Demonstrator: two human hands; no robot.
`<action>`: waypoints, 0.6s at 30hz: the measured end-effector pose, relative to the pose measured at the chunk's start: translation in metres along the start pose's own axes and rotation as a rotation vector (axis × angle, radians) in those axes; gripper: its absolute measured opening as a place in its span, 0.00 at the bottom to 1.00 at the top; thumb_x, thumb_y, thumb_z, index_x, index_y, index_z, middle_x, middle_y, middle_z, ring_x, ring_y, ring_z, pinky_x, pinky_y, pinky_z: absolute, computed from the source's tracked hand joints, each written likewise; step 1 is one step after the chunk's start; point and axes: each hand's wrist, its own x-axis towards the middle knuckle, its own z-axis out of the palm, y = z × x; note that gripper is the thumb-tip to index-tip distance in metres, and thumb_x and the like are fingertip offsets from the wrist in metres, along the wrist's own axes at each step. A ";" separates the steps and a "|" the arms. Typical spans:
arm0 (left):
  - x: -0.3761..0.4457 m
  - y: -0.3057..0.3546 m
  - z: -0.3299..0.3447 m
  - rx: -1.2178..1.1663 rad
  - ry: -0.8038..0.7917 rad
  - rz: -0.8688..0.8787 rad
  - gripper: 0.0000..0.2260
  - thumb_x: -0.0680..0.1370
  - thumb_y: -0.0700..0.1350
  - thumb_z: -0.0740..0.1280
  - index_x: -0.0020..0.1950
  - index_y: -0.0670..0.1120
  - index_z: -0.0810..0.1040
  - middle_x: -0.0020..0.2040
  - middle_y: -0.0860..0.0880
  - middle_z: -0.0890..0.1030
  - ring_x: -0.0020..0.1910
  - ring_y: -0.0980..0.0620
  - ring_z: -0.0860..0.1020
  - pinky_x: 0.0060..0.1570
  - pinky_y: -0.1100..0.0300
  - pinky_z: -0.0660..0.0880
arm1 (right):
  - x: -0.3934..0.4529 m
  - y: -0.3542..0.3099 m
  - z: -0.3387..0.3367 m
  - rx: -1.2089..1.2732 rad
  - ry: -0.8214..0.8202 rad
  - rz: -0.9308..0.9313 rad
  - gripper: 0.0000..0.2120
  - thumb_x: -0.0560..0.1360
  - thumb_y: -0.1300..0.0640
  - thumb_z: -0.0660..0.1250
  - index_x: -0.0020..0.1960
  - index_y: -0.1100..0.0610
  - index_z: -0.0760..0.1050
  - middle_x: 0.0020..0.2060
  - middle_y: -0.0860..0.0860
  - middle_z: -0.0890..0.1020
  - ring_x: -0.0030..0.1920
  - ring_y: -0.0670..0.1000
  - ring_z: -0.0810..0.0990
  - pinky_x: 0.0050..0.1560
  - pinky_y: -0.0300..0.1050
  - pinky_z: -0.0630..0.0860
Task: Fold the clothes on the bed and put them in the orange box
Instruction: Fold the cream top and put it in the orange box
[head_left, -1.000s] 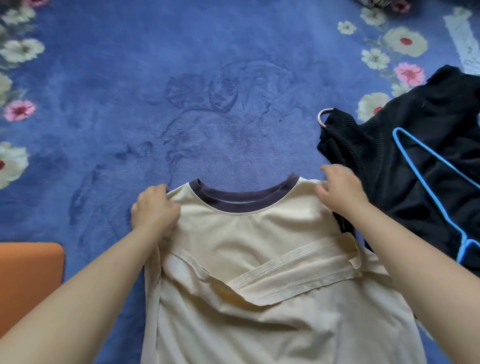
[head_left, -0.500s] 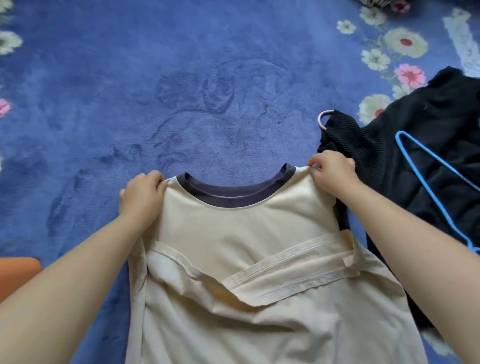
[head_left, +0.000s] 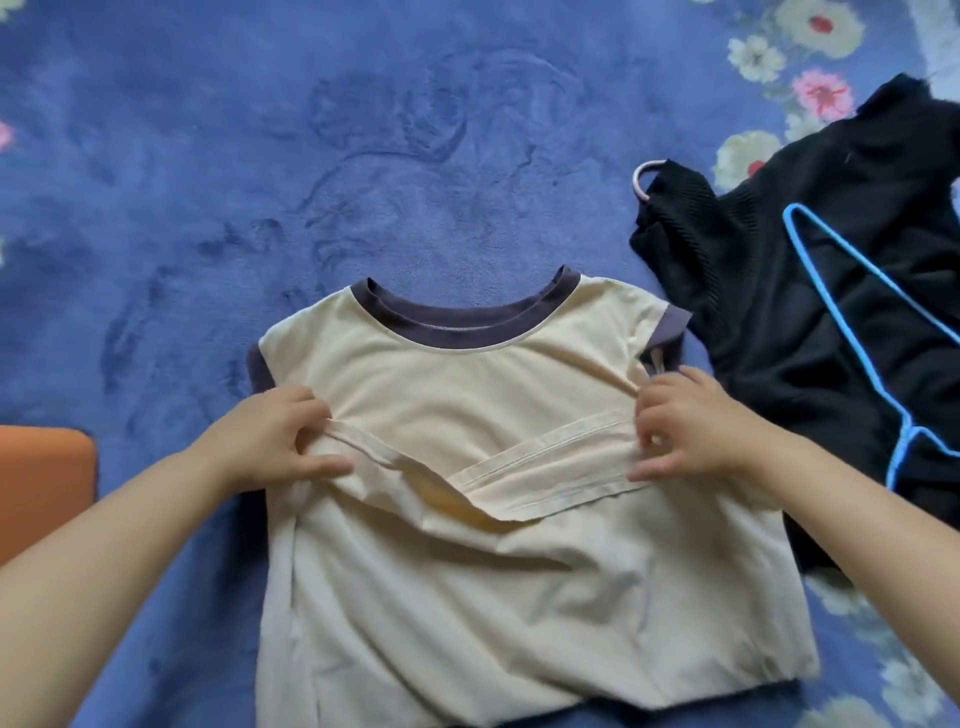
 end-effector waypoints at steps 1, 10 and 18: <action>-0.002 -0.001 -0.001 0.016 -0.073 -0.001 0.24 0.59 0.67 0.55 0.41 0.50 0.73 0.38 0.59 0.67 0.41 0.54 0.68 0.37 0.68 0.63 | -0.010 0.002 -0.001 -0.073 -0.139 0.073 0.29 0.58 0.24 0.54 0.42 0.46 0.75 0.47 0.43 0.73 0.60 0.46 0.68 0.63 0.49 0.57; -0.028 0.011 -0.036 0.400 -0.229 -0.487 0.10 0.75 0.43 0.61 0.35 0.49 0.66 0.42 0.51 0.70 0.47 0.48 0.72 0.42 0.60 0.66 | -0.058 0.019 -0.040 -0.293 -0.154 0.547 0.11 0.75 0.51 0.56 0.53 0.50 0.74 0.55 0.50 0.78 0.58 0.54 0.75 0.50 0.46 0.68; -0.044 0.026 -0.048 0.358 -0.323 -0.563 0.03 0.73 0.48 0.62 0.41 0.50 0.70 0.43 0.52 0.76 0.45 0.50 0.74 0.41 0.60 0.68 | -0.056 0.014 -0.046 -0.268 -0.035 0.924 0.13 0.76 0.54 0.54 0.58 0.55 0.70 0.59 0.54 0.76 0.62 0.55 0.68 0.58 0.49 0.63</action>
